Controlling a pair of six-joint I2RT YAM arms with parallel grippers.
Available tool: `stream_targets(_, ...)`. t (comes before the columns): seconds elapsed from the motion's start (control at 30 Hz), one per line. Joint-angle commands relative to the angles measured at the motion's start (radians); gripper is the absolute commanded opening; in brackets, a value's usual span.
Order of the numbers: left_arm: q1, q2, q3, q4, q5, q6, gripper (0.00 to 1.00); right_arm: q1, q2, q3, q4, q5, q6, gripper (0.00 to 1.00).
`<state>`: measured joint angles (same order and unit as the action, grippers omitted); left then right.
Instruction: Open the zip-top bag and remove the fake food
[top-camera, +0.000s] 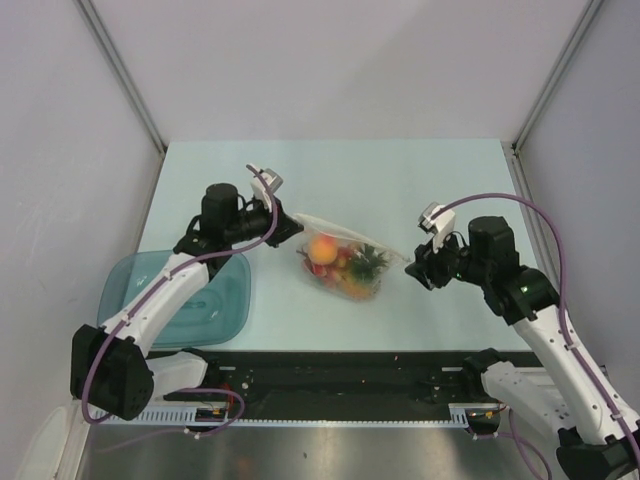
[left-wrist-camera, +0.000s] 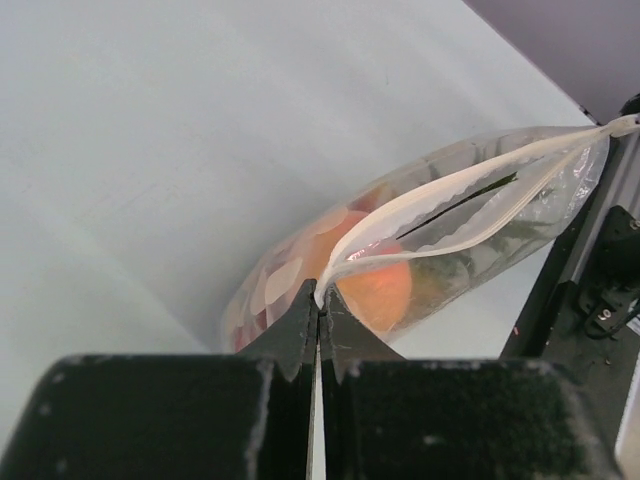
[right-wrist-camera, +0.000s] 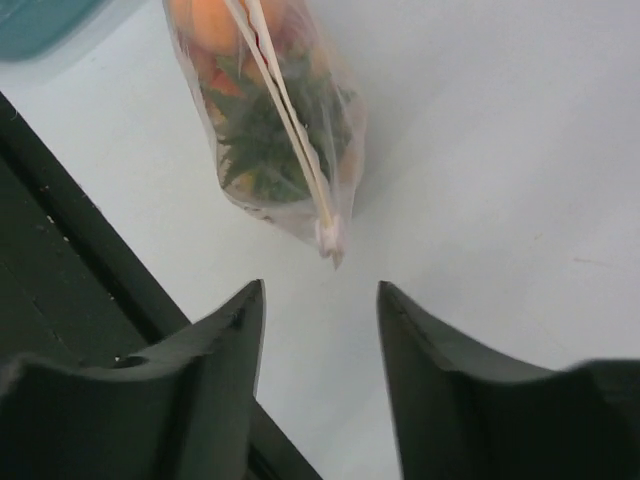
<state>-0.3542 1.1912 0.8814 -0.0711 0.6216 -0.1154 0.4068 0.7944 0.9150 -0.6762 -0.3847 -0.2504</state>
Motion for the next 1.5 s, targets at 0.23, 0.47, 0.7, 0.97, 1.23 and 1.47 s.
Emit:
stream_targets(0.23,-0.006,-0.015,0.030,-0.062,0.041,0.154,0.00,0.116,0.235,0.271,0.104,0.061,0.108,0.75)
stream_targets(0.47,-0.006,-0.041,0.024,-0.068,0.038,0.140,0.00,0.243,0.498,0.427,0.150,0.017,0.071,0.73)
stream_targets(0.7,-0.006,-0.068,-0.016,-0.042,0.050,0.122,0.00,0.264,0.603,0.435,0.188,0.015,0.051,0.70)
stream_targets(0.97,-0.006,-0.085,-0.030,-0.044,0.041,0.103,0.00,0.259,0.595,0.478,0.199,-0.036,0.108,0.74)
stream_targets(1.23,-0.006,-0.102,-0.047,-0.062,0.030,0.111,0.00,0.228,0.609,0.475,0.225,-0.056,0.111,0.74)
stream_targets(1.47,-0.006,-0.102,-0.038,-0.087,0.032,0.112,0.00,0.208,0.644,0.466,0.199,-0.045,0.056,0.68)
